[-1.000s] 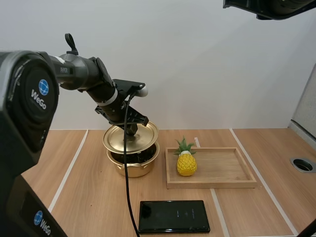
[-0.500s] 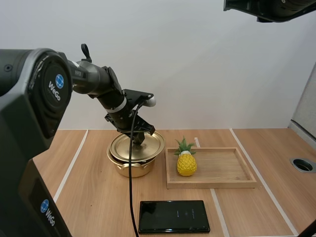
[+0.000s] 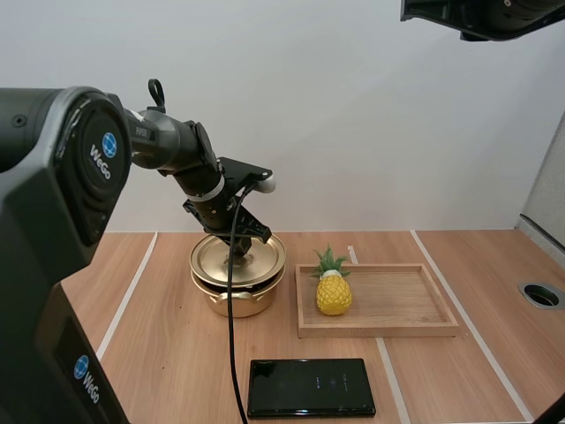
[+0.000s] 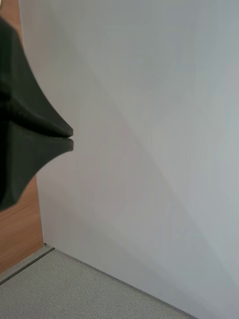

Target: Open the pot, put the grape inside, and close it

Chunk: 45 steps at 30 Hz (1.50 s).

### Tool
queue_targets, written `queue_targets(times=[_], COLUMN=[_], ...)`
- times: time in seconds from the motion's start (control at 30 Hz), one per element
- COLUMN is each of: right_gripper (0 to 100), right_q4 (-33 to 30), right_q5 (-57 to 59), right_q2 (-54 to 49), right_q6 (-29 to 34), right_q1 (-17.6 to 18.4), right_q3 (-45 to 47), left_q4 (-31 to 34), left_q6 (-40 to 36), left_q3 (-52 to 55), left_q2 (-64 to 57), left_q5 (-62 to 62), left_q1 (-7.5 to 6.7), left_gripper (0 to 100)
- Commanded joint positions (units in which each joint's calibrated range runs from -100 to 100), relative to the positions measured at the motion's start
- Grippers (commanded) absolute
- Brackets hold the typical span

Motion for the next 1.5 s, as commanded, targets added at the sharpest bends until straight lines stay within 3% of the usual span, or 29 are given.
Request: queue_targets(times=[0.0, 0.53, 1.1, 1.17, 1.23, 1.33, 1.4, 1.47], right_gripper=[0, 0, 0, 0, 0, 0, 0, 0], right_q4=[-0.6, -0.6, -0.6, -0.6, -0.6, -0.6, -0.6, -0.6], right_q5=[0.1, 0.1, 0.1, 0.1, 0.1, 0.1, 0.1, 0.1], right_q2=[-0.7, -0.7, -0.7, -0.7, -0.7, -0.7, -0.7, -0.7], right_q6=[-0.3, -0.3, -0.3, -0.3, -0.3, -0.3, -0.3, -0.3], right_q1=[-0.3, -0.3, -0.3, -0.3, -0.3, -0.3, -0.3, -0.3], right_q3=[-0.4, -0.4, -0.4, -0.4, -0.4, -0.4, -0.4, -0.4], left_q4=[0.0, 0.4, 0.4, 0.5, 1.1, 1.9, 2.1, 2.3], left_q6=[-0.5, 0.9, -1.0, -2.0, -2.8, -2.8, -2.8, -2.4], left_q3=[0.1, 6.5, 6.6, 6.6, 6.6, 6.6, 6.6, 6.6], left_q2=[-0.1, 1.8, 1.8, 1.8, 1.8, 1.8, 1.8, 1.6], left_q5=[-1.0, -5.4, -4.7, -4.7, -4.7, -4.7, -4.7, -4.8], left_q1=[-0.22, -0.22, -0.22, -0.22, -0.22, -0.22, -0.22, -0.22], left_gripper=[0, 0, 0, 7, 22, 63, 100, 100])
